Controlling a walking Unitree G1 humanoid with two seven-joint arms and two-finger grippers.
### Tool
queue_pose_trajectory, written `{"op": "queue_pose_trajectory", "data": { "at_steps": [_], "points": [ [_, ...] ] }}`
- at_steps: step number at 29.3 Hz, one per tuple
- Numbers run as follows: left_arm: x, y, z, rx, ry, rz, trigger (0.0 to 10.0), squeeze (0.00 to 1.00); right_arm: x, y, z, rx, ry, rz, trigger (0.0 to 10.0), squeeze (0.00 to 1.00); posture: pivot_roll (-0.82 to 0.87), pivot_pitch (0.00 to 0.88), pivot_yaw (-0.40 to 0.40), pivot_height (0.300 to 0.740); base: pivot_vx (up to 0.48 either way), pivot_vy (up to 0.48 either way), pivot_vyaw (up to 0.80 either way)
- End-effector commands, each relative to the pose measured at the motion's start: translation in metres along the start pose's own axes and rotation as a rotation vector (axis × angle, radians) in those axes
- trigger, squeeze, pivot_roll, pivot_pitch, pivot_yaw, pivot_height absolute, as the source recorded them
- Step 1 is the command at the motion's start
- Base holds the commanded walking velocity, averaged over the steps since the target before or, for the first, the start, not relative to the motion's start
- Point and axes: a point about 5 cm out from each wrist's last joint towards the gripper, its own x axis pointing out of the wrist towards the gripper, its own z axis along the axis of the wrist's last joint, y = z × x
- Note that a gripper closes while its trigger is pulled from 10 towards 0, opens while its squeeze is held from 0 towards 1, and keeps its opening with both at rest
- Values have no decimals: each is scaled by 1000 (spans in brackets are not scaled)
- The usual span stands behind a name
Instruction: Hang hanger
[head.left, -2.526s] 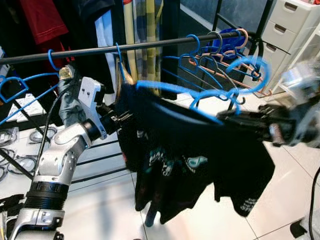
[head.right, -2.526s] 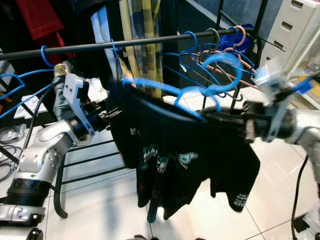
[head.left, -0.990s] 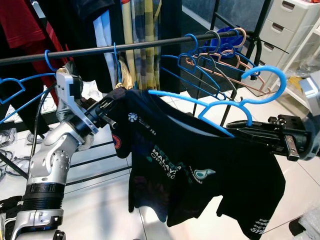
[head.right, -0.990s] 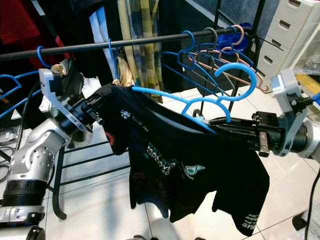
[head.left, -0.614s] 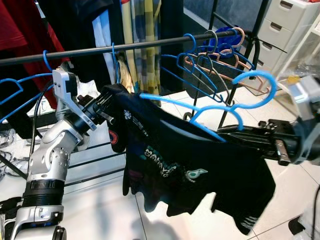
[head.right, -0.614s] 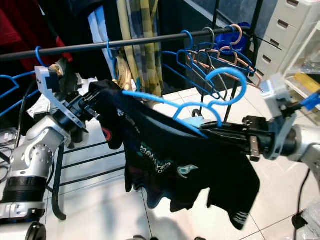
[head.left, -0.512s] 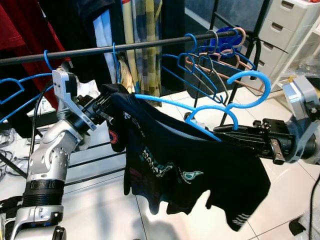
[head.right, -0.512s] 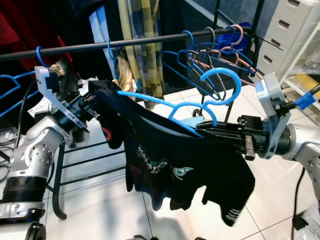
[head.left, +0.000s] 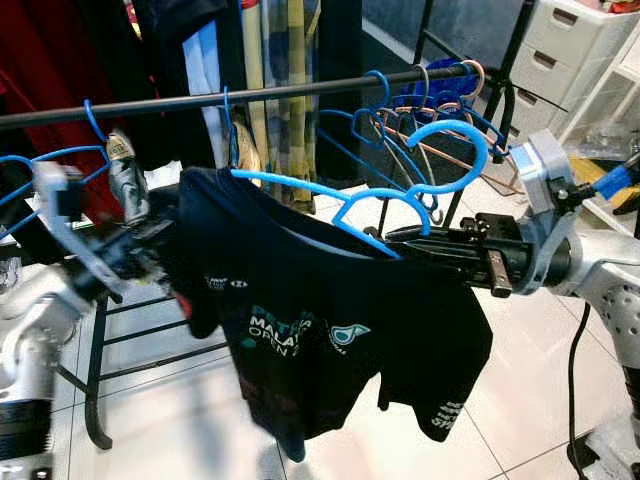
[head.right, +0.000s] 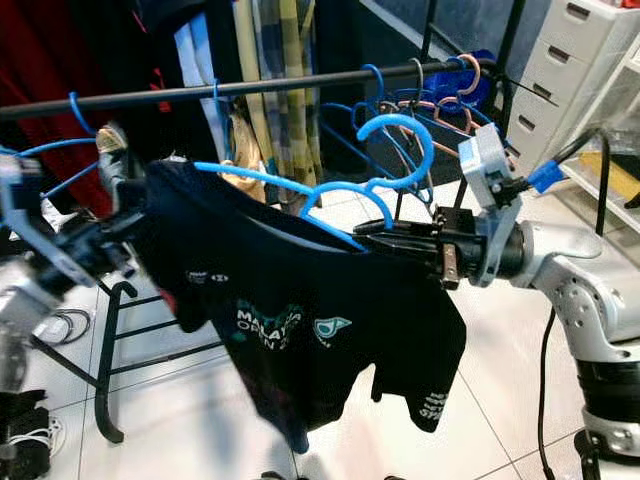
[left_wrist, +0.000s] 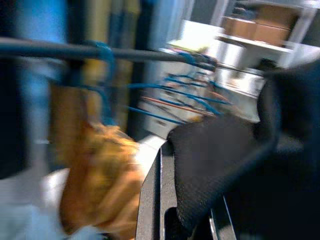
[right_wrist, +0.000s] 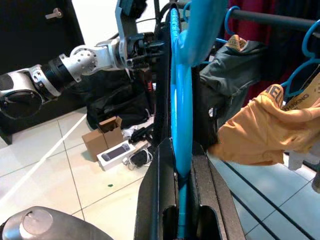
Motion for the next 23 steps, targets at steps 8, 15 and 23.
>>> {"op": "queue_pose_trajectory", "data": {
  "at_steps": [8,15,23],
  "points": [
    [-27,36,22,5,-67,204,0,0,-8,1,2,-28,0,-29,0,0,-50,124,17,740,0,0,0],
    [-49,45,20,-28,-65,275,0,0,-5,4,-4,-13,13,-22,0,0,-40,127,13,740,0,0,0],
    [-79,77,28,-61,-171,595,0,0,2,12,-15,14,65,45,0,0,-31,130,7,740,0,0,0]
  ]
}}
